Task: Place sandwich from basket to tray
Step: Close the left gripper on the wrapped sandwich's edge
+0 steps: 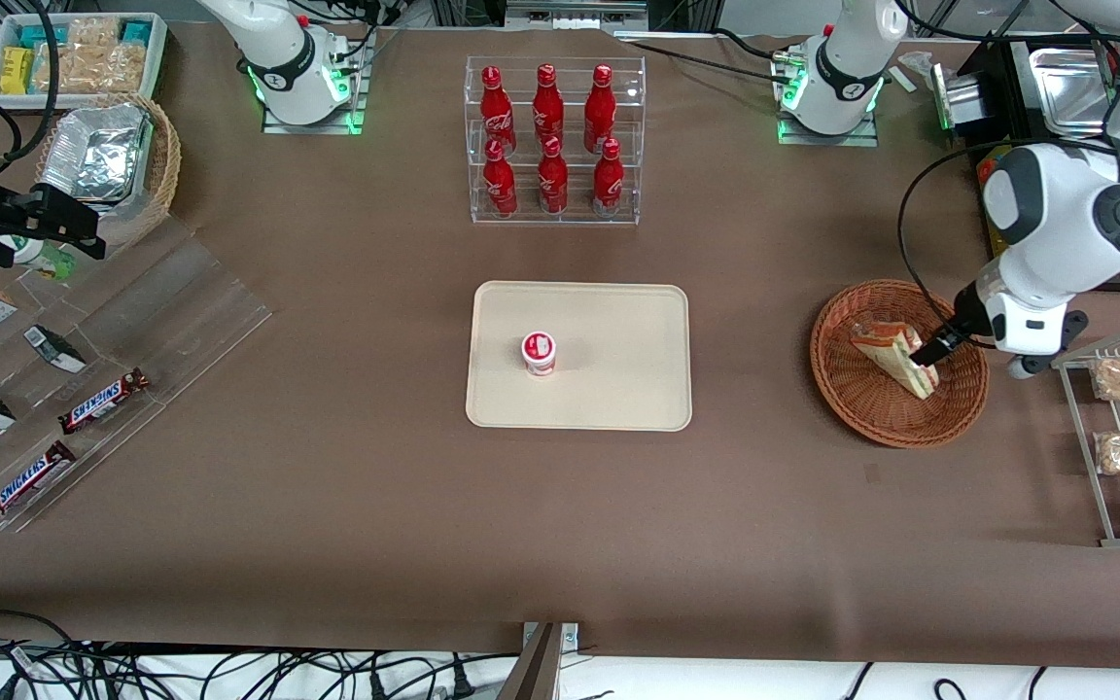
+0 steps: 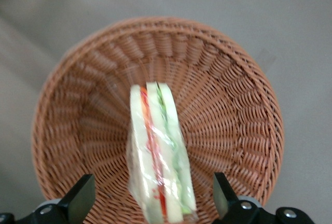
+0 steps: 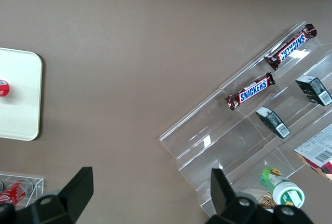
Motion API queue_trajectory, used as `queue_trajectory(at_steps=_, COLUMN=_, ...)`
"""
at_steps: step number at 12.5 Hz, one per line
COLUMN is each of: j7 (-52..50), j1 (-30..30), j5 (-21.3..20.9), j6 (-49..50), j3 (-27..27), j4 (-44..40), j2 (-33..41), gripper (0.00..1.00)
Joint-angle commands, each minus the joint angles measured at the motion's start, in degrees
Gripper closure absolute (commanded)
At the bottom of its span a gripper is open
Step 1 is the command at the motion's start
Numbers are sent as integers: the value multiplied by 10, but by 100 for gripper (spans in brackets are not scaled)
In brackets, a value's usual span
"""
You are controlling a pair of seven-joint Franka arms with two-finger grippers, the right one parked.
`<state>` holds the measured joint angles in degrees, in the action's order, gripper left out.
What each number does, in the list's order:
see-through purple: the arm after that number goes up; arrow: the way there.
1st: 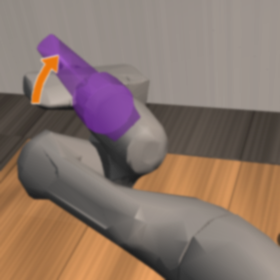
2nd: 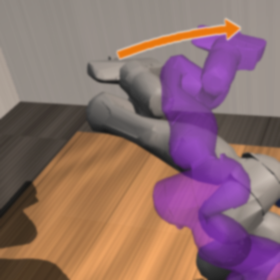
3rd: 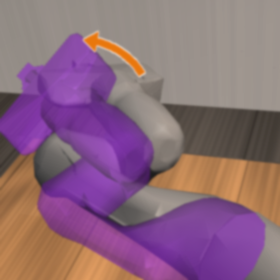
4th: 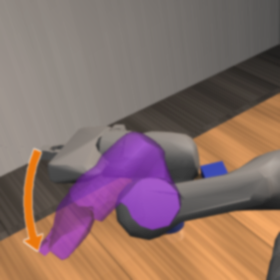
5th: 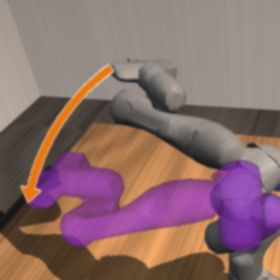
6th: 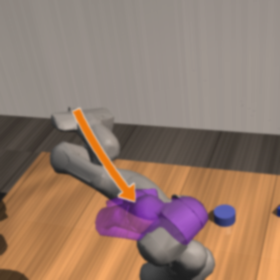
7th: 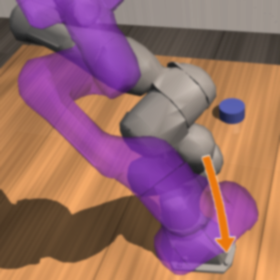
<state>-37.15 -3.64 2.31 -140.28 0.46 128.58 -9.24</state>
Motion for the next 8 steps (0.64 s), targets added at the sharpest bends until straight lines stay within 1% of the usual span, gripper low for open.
queue_trajectory(at_steps=1, j7=-97, j1=7, j5=-59, j6=-31, j3=-19, j4=29, j2=15, gripper=0)
queue_trajectory(at_steps=3, j7=-175, j1=7, j5=-149, j6=-43, j3=-28, j4=33, j2=-1, gripper=0)
queue_trajectory(at_steps=4, j7=-199, j1=7, j5=-181, j6=-43, j3=-29, j4=33, j2=-5, gripper=0)
queue_trajectory(at_steps=5, j7=-215, j1=7, j5=-194, j6=-46, j3=-29, j4=33, j2=-10, gripper=0)
queue_trajectory(at_steps=8, j7=-242, j1=7, j5=-202, j6=-78, j3=-28, j4=46, j2=-19, gripper=0)
